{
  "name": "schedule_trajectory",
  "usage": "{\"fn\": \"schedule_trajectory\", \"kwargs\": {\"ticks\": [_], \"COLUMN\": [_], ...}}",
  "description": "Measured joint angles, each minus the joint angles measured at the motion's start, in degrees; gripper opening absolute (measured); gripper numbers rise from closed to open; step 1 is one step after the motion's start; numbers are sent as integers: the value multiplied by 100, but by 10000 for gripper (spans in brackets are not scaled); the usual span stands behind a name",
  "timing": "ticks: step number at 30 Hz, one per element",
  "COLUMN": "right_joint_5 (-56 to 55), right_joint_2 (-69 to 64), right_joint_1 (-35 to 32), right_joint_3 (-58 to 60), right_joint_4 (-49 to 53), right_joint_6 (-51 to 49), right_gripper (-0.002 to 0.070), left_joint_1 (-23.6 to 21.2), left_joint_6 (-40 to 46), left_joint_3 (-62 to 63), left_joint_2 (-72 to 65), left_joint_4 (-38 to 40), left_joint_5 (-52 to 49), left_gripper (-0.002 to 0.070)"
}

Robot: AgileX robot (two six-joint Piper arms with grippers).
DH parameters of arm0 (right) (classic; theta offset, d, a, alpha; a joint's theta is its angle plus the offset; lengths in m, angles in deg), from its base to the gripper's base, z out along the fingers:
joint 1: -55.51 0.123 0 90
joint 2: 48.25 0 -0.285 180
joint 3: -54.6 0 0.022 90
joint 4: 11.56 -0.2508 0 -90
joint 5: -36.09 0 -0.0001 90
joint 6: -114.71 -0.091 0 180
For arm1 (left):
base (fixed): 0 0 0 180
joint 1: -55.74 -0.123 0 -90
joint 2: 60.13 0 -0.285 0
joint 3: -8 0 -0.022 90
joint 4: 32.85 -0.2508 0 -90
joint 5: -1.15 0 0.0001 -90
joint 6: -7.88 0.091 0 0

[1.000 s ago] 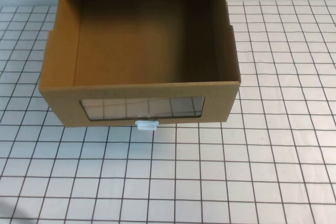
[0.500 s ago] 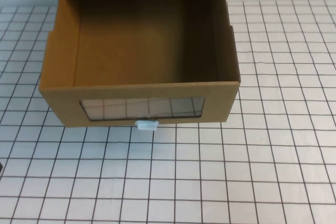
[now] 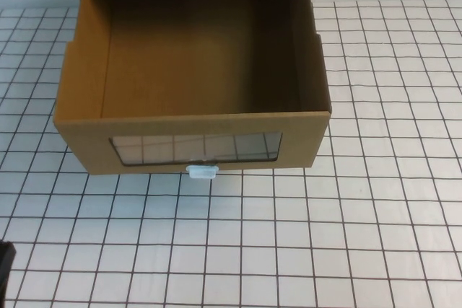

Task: Open the shoe box
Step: 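Pull the top drawer of the cardboard box fully open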

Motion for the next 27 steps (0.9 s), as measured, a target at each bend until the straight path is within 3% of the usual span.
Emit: {"fn": "schedule_trajectory", "kwargs": {"ticks": [12,16,27], "right_joint_5": [-4,-53,-497], "right_joint_2": [12,35,1492], "right_joint_1": [0,-60,-1874], "right_joint_3": [0,62,1791], "right_joint_4": [0,650,944], "right_joint_6": [0,0,0], "right_gripper": [-13,-13,-14], "left_joint_1": [0,0,0], "left_joint_6": [0,0,9], "left_joint_3": [0,0,0], "left_joint_2": [-4,-4,-4], "left_joint_4": [0,0,0], "left_joint_5": [-458,-479,-499], "left_gripper": [-2,-2,-2]}}
